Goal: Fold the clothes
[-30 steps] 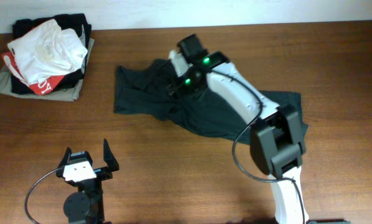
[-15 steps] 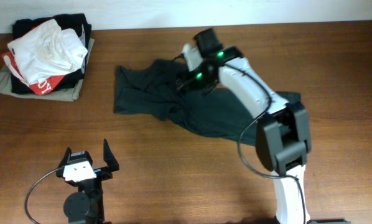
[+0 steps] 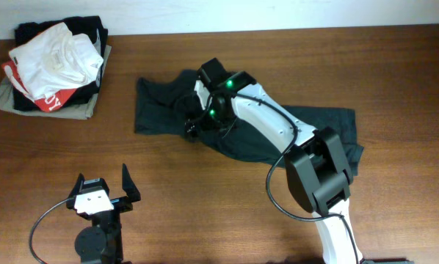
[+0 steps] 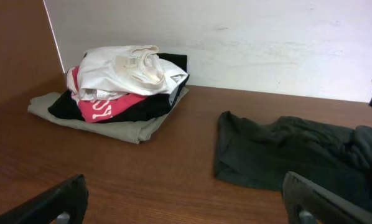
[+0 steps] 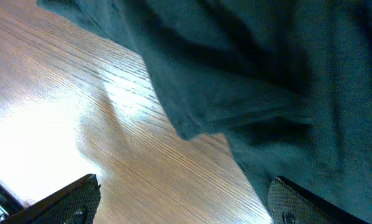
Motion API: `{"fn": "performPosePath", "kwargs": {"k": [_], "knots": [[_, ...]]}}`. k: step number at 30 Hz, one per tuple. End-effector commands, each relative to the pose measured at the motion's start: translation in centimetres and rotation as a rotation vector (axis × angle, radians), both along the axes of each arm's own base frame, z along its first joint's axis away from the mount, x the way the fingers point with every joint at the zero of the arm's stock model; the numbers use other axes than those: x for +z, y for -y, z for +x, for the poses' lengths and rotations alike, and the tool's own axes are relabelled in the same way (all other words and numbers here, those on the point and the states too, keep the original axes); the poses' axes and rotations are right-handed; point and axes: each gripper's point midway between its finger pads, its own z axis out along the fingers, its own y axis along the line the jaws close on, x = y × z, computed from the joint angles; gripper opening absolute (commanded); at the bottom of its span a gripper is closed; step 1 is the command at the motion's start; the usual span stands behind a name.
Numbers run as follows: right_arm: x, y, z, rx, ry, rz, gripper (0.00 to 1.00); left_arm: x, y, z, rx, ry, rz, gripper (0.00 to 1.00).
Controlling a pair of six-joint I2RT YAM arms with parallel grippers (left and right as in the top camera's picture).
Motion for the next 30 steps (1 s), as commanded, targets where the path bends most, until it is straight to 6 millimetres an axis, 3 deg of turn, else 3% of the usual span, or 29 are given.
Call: {"fn": "performPosePath", "kwargs": {"k": [1, 5, 17, 24, 30], "knots": [[-1.4, -1.4, -1.5, -0.023, -0.042, 0.001, 0.89, -0.2, -0.1, 0.0, 0.004, -0.002, 0.01, 0.99], [-2.2, -2.6, -1.9, -0.052, -0.04, 0.019, 0.76, -0.2, -0.1, 0.0, 0.004, -0.002, 0.01, 0.99], [-5.4, -2.4, -2.8, -0.095, -0.098, -0.036, 0.75, -0.2, -0.1, 0.0, 0.004, -0.002, 0.01, 0.99], [-5.3, -2.8, -2.2, -0.096, -0.073, -0.015, 0.75, -0.2, -0.1, 0.0, 0.004, -0.002, 0.01, 0.99], [-5.5, -2.7, -1.0, -0.124, -0.014, -0.036, 0.64, -0.2, -0.1, 0.0, 0.004, -0.002, 0.01, 0.99]]}}
